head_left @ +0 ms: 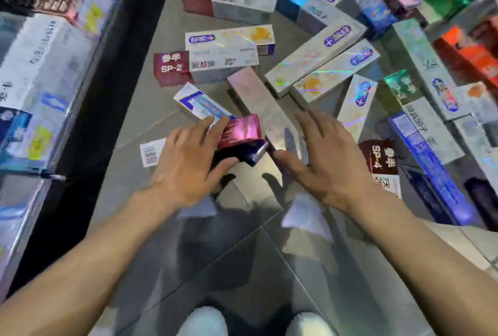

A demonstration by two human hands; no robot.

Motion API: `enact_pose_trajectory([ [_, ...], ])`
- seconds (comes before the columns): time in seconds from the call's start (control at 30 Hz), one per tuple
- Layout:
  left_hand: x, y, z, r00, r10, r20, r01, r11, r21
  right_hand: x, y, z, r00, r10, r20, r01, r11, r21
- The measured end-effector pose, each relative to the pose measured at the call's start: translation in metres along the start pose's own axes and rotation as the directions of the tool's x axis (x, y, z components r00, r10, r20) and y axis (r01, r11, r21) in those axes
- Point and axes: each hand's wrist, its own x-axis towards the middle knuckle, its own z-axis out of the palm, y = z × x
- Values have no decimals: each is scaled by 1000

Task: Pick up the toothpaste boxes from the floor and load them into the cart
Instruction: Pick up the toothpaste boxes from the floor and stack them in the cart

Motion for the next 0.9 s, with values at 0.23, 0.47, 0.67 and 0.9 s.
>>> enact_pose_trajectory([
  [0.23, 17, -34, -1, 991, -122, 58, 128, 985, -114, 21, 2, 20, 962, 207, 179, -228, 967, 109],
  [0.47, -2, -16, -4, 821, -540, 186, 403, 318, -858, 47, -2, 39, 891, 335, 306, -391, 910, 141],
  [0.67, -10, -10, 14, 783, -530, 326, 464, 148, -873, 57, -9, 48, 872, 358, 334, -428, 888, 166],
  [0.9, -12, 4, 4, 819, -459, 345, 381, -15, -924, 31, -31, 22, 894, 416, 164, -445, 793, 417],
])
